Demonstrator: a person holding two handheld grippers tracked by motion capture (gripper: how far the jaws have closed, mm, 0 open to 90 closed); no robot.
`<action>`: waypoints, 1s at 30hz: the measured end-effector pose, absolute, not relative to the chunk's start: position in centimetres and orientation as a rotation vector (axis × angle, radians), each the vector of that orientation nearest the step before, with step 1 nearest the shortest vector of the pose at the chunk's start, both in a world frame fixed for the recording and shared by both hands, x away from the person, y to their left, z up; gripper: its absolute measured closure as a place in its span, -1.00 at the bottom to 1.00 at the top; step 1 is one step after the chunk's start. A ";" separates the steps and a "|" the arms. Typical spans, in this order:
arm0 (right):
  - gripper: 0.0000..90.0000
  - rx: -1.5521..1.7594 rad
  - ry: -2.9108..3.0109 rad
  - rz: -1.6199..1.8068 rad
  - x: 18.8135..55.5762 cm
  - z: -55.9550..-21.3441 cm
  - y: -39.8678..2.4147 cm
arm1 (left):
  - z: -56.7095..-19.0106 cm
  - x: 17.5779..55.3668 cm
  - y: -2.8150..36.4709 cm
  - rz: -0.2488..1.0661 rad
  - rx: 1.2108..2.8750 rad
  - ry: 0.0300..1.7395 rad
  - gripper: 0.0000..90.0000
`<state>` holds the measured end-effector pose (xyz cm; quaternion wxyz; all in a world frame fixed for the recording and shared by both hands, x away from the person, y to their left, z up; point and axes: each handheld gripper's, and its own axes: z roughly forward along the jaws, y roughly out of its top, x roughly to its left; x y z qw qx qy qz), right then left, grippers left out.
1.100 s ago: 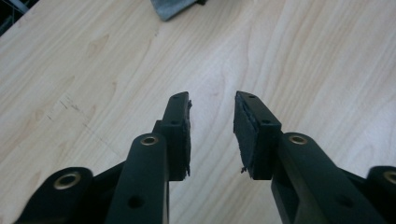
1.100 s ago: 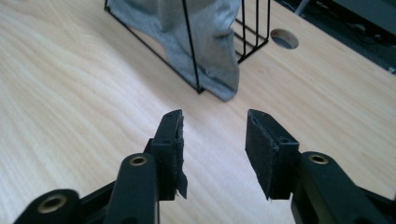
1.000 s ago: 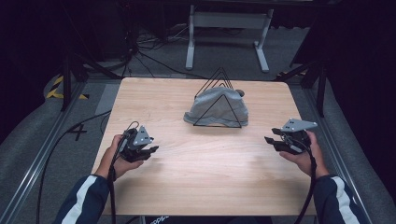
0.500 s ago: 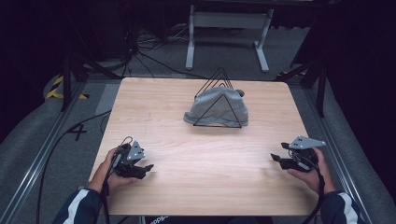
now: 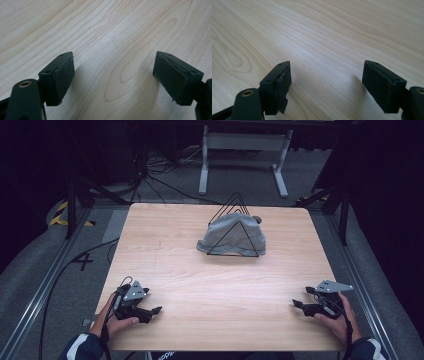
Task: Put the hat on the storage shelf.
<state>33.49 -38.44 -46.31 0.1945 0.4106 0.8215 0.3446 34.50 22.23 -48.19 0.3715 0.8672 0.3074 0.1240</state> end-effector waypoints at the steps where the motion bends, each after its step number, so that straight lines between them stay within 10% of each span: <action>1: -0.53 1.156 2.300 0.978 33.4 -46.5 -38.4 | -48.2 34.5 22.2 0.329 2.227 0.795 -0.63; 30: -0.63 1.182 2.265 0.975 33.4 -46.8 -38.4 | -48.2 34.8 22.1 0.336 2.232 0.802 -0.70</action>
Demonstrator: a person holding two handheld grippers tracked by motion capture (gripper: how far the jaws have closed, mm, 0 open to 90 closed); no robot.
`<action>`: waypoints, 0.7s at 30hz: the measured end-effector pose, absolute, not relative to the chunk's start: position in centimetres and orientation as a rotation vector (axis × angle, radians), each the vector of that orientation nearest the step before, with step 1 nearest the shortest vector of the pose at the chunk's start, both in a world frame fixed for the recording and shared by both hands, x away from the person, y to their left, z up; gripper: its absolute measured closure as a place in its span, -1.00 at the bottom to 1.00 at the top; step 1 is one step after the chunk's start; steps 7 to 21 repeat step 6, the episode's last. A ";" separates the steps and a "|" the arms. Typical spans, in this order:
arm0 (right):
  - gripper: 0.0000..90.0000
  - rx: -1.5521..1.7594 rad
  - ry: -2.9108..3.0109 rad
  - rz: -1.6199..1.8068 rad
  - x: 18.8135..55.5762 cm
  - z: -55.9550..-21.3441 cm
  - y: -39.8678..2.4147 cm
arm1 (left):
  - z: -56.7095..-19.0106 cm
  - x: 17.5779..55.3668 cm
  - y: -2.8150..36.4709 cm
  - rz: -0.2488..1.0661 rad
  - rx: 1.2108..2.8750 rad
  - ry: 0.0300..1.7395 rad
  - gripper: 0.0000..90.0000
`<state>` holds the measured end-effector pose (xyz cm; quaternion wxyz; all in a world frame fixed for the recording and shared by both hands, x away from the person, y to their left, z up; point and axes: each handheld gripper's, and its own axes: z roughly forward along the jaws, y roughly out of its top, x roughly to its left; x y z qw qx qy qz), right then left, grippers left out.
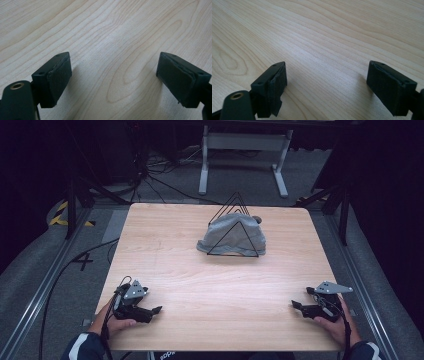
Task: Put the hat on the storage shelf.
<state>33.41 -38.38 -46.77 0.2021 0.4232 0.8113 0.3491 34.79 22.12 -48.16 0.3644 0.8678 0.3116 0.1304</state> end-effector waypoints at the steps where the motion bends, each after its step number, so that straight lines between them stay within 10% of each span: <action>1: -0.63 1.186 2.264 0.977 33.4 -46.8 -38.4 | -48.2 34.8 22.1 0.335 2.232 0.802 -0.70; 21: -0.63 1.189 2.262 0.973 33.4 -46.8 -38.4 | -48.2 34.7 22.1 0.325 2.229 0.811 -0.70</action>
